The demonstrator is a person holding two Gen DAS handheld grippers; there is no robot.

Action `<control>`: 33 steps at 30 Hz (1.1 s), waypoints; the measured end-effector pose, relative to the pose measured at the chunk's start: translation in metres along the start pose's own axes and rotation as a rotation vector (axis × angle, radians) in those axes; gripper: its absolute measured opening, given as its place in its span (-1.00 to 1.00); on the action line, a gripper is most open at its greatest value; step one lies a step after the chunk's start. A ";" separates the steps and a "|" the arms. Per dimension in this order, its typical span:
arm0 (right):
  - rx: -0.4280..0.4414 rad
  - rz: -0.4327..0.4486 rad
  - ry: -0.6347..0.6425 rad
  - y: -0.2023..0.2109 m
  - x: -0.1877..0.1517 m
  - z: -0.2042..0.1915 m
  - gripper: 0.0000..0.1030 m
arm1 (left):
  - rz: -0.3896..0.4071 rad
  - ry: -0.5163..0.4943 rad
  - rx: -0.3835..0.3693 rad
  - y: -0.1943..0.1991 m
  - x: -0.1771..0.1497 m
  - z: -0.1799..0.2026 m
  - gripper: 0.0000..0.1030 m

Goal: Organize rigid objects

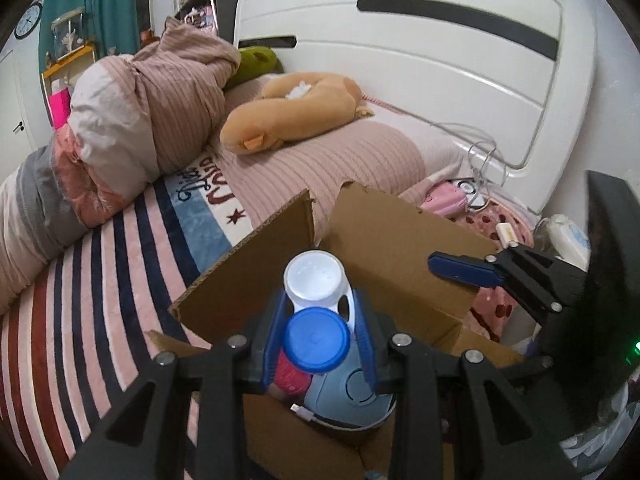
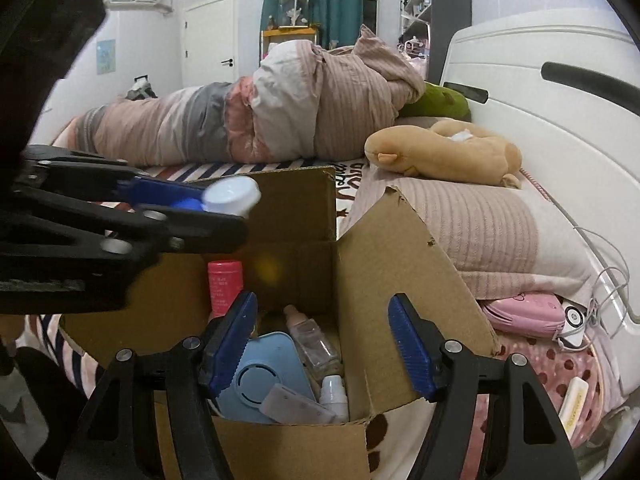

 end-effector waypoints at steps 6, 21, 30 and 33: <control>0.028 -0.005 -0.002 0.000 -0.002 -0.004 0.31 | -0.007 0.001 0.030 -0.007 -0.004 -0.002 0.12; 0.157 0.227 0.076 0.045 0.039 -0.024 0.96 | 0.316 0.211 0.163 0.098 -0.020 -0.058 0.96; 0.218 0.349 0.020 0.064 0.053 -0.030 1.00 | 0.417 0.320 0.272 0.135 -0.049 -0.105 0.98; 0.221 0.341 0.006 0.062 0.052 -0.033 1.00 | 0.421 0.347 0.280 0.139 -0.055 -0.115 0.98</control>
Point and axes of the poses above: each gripper's, at about its wrist camera, not at the fingertips, and y roughly against the way its jaws point, z to its right, x to its top, the point moved 8 cm from there along -y, roughly the way its jaws point, and after that the axes turned 13 degrees about y, right-handed, at the moved point
